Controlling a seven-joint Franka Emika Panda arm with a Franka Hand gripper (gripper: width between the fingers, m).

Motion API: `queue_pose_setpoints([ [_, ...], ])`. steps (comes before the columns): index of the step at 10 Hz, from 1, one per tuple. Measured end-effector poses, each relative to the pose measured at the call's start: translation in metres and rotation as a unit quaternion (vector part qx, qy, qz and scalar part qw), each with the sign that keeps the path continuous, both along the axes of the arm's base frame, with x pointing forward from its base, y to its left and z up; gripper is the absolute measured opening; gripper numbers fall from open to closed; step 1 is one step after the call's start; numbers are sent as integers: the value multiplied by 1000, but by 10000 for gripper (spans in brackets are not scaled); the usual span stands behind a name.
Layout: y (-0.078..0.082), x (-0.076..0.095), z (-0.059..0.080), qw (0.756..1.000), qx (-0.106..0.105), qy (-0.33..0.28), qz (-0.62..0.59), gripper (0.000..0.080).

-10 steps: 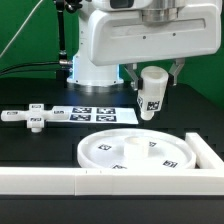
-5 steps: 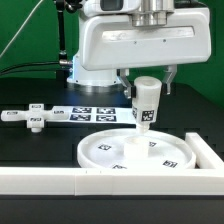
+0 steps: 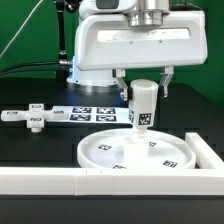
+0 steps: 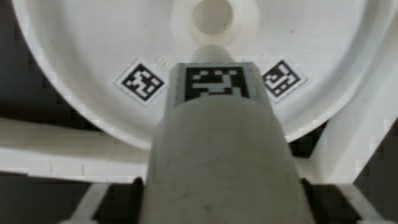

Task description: Assemble round table

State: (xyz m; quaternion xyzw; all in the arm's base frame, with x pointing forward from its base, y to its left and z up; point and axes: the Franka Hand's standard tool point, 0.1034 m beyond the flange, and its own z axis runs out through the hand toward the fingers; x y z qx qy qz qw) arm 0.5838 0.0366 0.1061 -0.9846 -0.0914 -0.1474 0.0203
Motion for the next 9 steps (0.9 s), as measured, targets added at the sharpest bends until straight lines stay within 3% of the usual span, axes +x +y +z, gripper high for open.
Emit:
queue_pose_setpoints([
  [3,7,-6,-4,1000,1,10,4,409],
  [9,1,-7,-5,1000,-1,12,6,409],
])
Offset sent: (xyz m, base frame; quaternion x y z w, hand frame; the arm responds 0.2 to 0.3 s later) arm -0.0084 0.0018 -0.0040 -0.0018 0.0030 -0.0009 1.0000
